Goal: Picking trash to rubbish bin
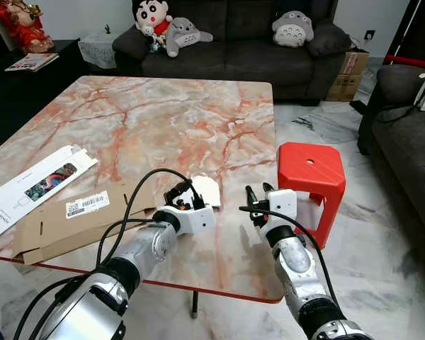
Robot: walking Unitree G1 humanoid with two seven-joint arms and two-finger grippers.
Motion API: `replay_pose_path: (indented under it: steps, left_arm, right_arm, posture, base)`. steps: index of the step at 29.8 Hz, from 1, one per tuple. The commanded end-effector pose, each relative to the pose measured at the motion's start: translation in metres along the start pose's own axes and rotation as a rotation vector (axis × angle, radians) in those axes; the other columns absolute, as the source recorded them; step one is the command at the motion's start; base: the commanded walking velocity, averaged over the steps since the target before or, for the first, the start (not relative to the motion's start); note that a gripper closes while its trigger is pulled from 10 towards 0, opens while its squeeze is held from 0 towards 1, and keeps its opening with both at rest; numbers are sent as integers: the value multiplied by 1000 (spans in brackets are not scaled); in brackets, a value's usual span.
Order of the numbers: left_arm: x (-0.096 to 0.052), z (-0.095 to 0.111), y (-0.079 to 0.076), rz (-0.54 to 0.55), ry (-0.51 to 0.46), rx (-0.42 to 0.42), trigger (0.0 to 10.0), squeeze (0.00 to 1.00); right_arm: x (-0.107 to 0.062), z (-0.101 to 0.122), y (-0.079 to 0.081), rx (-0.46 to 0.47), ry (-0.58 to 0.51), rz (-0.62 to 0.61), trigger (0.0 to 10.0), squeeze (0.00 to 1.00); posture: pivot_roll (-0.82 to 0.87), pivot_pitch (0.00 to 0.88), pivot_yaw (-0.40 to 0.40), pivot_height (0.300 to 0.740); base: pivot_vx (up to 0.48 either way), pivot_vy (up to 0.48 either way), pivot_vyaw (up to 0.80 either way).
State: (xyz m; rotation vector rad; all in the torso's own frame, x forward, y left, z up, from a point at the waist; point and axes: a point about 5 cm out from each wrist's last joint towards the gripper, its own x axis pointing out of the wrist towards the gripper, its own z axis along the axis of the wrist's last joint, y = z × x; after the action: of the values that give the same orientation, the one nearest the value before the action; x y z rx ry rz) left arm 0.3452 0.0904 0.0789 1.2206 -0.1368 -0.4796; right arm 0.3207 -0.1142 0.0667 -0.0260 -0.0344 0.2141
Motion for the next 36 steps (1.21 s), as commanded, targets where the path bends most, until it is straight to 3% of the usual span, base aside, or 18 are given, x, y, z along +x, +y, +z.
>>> replay_pose_path:
  steps: [1, 21, 36]
  left_arm:
    - [2, 2, 1, -2, -18, 36, 0, 0]
    - [3, -8, 10, 36, 30, 58, 0, 0]
    - [3, -2, 6, 38, 14, -14, 0, 0]
  right_arm:
    - [2, 2, 2, 3, -2, 3, 10000, 0]
    - [1, 1, 2, 4, 0, 0, 10000, 0]
    - [0, -1, 5, 12, 2, 2, 10000, 0]
  posture:
    - [143, 20, 19, 740]
    - [143, 0, 23, 740]
    - [144, 0, 34, 740]
  base:
    - [0, 0, 0]
    - [0, 0, 0]
    - [0, 0, 0]
